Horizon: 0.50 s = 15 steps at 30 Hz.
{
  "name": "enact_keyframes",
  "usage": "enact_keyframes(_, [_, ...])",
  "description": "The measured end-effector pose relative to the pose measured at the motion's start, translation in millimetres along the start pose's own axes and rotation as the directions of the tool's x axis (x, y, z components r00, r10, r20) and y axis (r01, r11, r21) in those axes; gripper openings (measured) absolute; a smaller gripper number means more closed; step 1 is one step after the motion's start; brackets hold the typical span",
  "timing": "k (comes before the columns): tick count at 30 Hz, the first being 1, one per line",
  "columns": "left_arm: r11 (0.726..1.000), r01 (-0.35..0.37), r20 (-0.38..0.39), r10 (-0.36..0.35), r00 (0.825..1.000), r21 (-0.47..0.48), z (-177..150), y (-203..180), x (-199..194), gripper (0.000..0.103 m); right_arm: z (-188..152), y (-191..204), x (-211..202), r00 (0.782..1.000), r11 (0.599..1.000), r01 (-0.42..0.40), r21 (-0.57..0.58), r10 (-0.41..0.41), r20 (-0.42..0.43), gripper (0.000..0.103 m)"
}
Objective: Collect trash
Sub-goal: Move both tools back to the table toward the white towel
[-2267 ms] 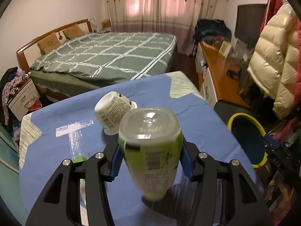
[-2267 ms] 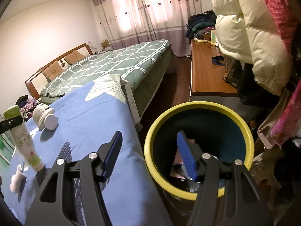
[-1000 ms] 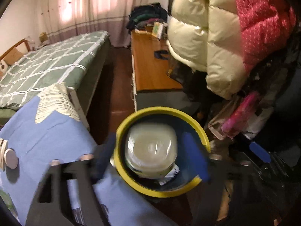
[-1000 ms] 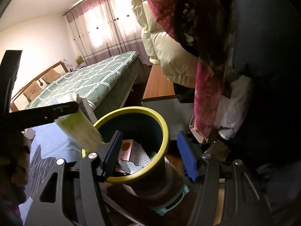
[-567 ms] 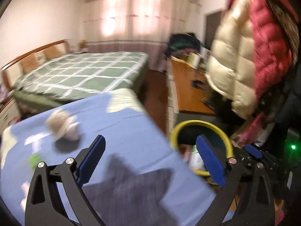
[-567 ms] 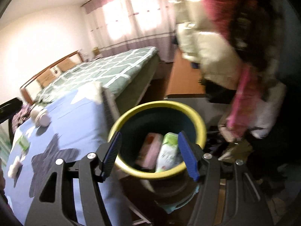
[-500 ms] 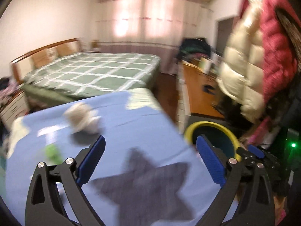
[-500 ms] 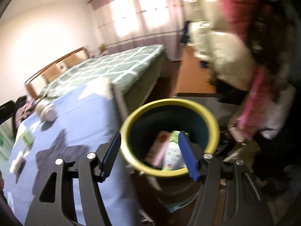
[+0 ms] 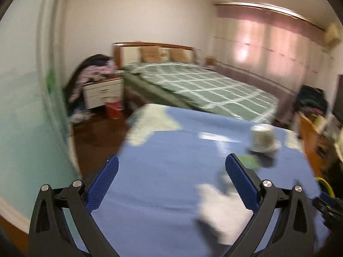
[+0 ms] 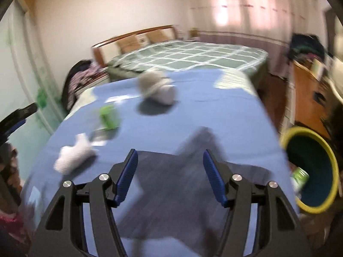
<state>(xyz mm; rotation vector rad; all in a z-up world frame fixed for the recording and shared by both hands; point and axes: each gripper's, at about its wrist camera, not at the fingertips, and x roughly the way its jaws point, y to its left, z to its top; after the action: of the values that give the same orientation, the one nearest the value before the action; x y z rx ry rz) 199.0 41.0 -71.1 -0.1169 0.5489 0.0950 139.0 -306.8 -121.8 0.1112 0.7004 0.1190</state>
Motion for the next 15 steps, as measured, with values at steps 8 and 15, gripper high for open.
enact_keyframes(8, [0.979, -0.194, -0.049, 0.192, 0.98, -0.055, -20, 64, 49, 0.098, 18, 86, 46, 0.986, 0.981, -0.156, -0.118, 0.148, -0.078, 0.06])
enact_keyframes(15, [0.972, -0.235, -0.065, 0.233, 0.97, -0.027, -29, 65, 58, 0.098, 16, 123, 85, 0.963, 0.962, -0.224, -0.154, 0.194, -0.189, 0.066])
